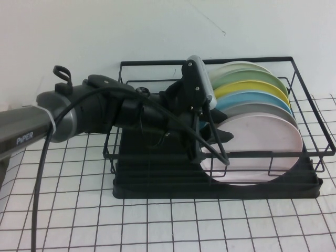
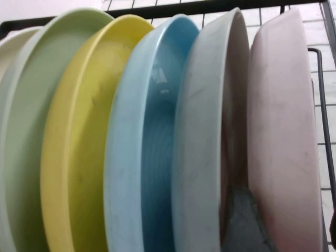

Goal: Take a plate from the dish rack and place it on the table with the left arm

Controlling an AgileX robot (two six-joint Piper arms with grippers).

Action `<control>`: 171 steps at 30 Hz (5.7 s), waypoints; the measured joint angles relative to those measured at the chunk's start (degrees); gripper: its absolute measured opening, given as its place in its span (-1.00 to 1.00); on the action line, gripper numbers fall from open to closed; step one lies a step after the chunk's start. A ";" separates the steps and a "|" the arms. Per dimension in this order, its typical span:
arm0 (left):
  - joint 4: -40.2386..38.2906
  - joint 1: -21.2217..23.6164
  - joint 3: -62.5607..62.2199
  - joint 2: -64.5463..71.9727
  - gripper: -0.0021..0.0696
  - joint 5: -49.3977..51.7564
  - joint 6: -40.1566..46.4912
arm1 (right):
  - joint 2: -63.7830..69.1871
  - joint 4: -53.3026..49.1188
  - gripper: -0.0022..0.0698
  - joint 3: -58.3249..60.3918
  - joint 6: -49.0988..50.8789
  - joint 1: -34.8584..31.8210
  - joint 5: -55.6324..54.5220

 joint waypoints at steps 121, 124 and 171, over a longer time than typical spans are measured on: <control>14.49 -5.02 22.02 -4.66 -0.45 -8.20 -72.67 | 0.00 0.00 -0.94 0.00 0.00 0.00 0.00; 14.75 -5.02 21.78 -4.66 -0.48 -5.87 -72.67 | 0.00 0.00 -0.94 0.00 0.00 0.00 0.00; 20.63 -15.37 41.38 -59.12 -0.94 -26.27 -56.56 | 0.00 0.00 -0.94 0.00 0.00 0.00 0.00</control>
